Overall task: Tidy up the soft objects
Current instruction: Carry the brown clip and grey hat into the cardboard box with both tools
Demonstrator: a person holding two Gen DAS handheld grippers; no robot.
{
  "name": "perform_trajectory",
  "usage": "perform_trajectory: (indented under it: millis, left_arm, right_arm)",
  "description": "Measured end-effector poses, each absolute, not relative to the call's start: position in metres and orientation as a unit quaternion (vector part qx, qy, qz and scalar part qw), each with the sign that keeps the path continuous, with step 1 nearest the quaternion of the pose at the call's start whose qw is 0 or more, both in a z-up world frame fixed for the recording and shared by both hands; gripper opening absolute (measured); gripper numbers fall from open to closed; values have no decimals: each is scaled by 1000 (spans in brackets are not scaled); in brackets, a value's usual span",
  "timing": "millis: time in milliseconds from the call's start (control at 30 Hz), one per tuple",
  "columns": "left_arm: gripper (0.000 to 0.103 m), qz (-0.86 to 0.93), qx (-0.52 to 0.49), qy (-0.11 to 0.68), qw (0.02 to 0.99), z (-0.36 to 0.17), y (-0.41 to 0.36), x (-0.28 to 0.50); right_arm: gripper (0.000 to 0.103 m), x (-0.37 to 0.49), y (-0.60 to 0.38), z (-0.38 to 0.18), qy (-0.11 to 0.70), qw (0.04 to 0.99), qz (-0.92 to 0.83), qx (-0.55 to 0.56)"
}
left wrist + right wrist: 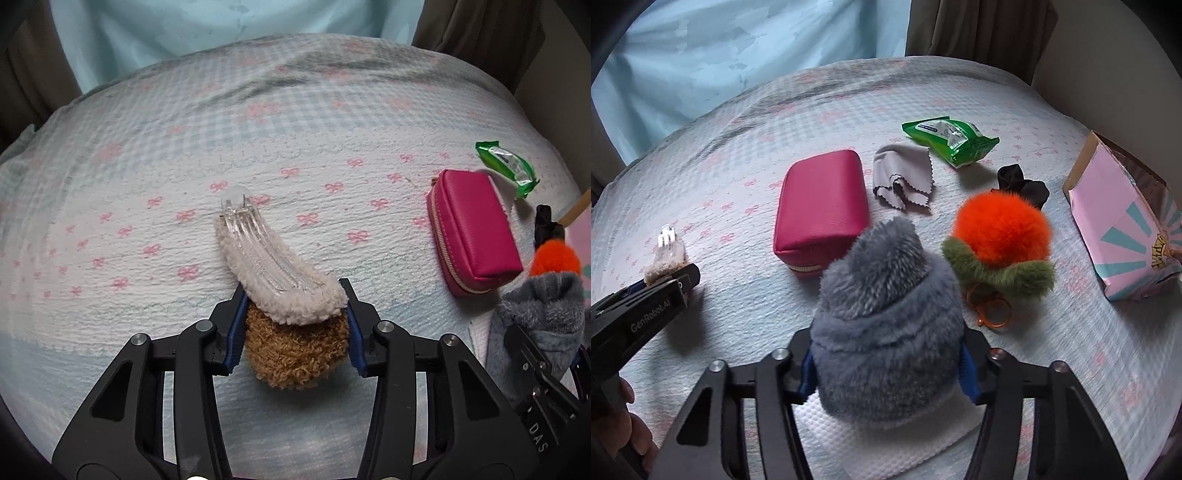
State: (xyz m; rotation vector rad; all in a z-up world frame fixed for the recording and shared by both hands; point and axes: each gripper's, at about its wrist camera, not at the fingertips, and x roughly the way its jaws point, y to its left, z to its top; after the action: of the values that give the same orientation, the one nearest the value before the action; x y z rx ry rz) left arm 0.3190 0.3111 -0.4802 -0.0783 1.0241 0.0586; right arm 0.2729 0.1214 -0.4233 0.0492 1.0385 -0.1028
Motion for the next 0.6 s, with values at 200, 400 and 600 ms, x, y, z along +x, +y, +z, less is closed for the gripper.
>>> perform_trajectory:
  millis: [200,400,600]
  left_arm:
    - [41,23,-37,476,878,-446,316,306]
    - [41,24,-32,458,888,-396,317,294]
    - [41,12,-29,442,896,-336,309,278]
  right_arm:
    - [48,268,117,-394,484,874,-41,33]
    - [48,261,118,-351,460,887,-33,35]
    - [48,246,110,-293,438,897,-25,47]
